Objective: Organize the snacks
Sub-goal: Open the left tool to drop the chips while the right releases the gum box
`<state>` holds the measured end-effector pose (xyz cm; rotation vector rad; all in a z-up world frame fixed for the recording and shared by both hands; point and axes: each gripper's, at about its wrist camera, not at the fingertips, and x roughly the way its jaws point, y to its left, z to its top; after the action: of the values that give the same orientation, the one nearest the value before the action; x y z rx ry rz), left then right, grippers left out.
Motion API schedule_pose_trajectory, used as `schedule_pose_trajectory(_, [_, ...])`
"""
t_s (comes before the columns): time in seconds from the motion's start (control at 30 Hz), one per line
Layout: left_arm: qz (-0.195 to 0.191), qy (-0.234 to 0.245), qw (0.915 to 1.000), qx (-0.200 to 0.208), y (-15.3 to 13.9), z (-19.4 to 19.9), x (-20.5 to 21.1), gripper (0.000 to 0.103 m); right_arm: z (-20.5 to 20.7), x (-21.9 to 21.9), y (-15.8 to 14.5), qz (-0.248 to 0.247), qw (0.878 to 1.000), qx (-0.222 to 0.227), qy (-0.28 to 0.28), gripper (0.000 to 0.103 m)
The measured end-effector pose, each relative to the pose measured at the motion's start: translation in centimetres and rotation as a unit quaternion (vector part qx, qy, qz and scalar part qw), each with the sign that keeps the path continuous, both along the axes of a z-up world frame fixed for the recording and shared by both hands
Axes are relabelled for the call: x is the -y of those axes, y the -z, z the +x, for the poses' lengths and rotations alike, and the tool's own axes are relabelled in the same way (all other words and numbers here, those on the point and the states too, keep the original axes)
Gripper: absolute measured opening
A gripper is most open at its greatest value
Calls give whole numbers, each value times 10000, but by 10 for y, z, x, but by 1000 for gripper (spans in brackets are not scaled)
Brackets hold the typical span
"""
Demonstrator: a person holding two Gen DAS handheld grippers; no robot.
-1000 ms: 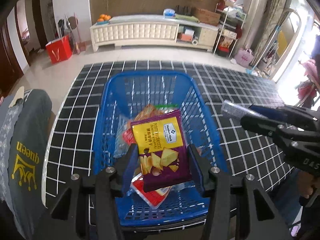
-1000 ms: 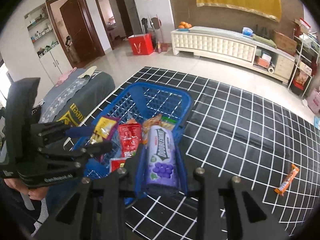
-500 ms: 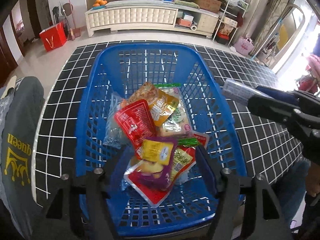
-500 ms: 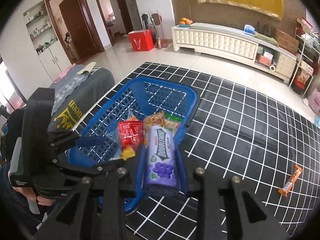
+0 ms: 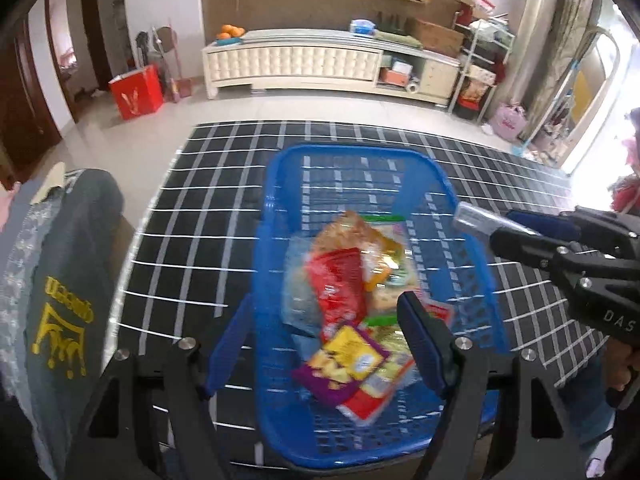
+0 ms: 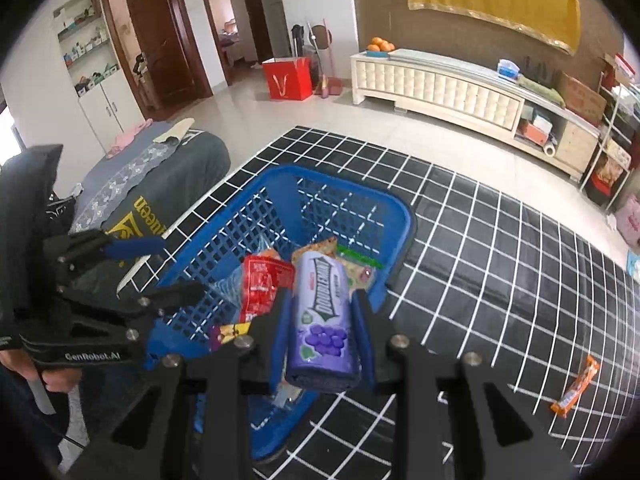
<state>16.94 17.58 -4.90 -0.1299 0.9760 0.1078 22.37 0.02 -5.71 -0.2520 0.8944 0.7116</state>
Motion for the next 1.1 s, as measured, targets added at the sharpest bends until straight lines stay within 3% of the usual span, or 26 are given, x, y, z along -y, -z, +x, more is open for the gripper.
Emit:
schedule_pose_trajectory(0.17, [-46, -173, 9998, -35, 6, 6, -25, 72, 12, -25, 12, -265, 9996, -11, -78, 35])
schedule_pose_trajectory(0.57, [-126, -301, 9994, -80, 20, 20, -42, 72, 46, -68, 59, -1215, 9924, -185, -73, 35])
schedule_pose_trajectory(0.77, [-223, -289, 9993, -98, 25, 27, -42, 72, 53, -72, 72, -1342, 9905, -275, -74, 35])
schedule_pose_trajectory(0.93, [-301, -276, 9991, -146, 27, 27, -40, 72, 49, -79, 74, -1597, 9870, -93, -166, 35])
schedule_pose_trajectory(0.97, [-318, -267, 9990, -140, 27, 26, -39, 72, 49, -81, 75, -1650, 9861, -85, -185, 38])
schedule_pose_trajectory(1.1, [-243, -310, 9991, -155, 27, 24, -37, 72, 43, -80, 68, -1518, 9881, 32, -233, 77])
